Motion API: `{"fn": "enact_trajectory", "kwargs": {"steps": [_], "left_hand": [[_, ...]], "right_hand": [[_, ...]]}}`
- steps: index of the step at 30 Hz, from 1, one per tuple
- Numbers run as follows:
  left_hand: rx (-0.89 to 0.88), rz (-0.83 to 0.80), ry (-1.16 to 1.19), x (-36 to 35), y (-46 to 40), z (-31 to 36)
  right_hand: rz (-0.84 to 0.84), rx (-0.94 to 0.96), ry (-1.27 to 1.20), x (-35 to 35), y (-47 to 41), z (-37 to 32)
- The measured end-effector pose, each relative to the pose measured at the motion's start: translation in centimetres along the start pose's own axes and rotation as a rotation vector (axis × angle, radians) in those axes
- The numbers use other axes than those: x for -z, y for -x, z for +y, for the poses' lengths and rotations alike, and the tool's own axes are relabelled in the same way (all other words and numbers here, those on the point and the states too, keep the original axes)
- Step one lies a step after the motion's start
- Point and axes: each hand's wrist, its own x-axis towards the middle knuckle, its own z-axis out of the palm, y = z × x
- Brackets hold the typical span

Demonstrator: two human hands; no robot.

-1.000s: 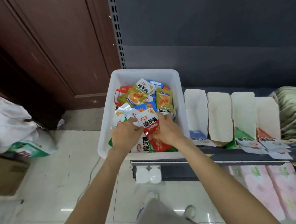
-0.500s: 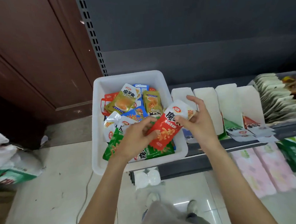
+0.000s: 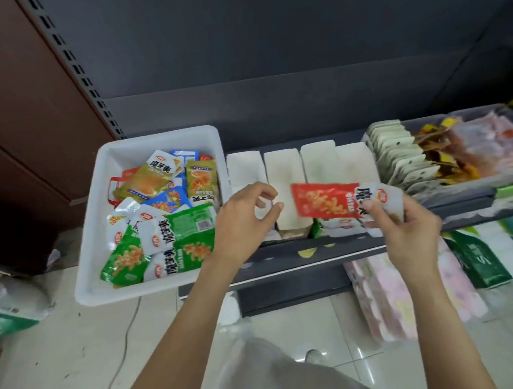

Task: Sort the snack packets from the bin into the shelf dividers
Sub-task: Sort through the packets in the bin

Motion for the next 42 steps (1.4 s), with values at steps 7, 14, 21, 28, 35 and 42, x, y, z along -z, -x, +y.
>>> {"fn": "enact_trajectory", "kwargs": {"steps": [7, 14, 21, 28, 35, 42], "left_hand": [[-0.107, -0.130, -0.242, -8.8, 1.3, 4.4], [-0.094, -0.236, -0.395, -13.8, 1.8, 7.2], [0.004, -0.272, -0.350, -14.4, 2.3, 7.3], [0.068, 0.281, -0.052, -7.0, 4.9, 6.9], [0.397, 0.324, -0.326, 2.9, 6.0, -2.5], [0.684, -0.049, -0.507, 7.7, 5.1, -10.8]], "right_hand": [[0.142, 0.322, 0.490, 6.4, -4.4, 5.9], [-0.351, 0.657, 0.754, 4.3, -7.3, 9.4], [-0.887, 0.525, 0.890, 4.7, -8.1, 10.5], [-0.886, 0.536, 0.397, 3.4, -4.8, 2.5], [-1.010, 0.634, 0.236, -8.5, -1.6, -3.9], [-1.133, 0.874, 0.571, -21.6, 0.6, -5.3]]}}
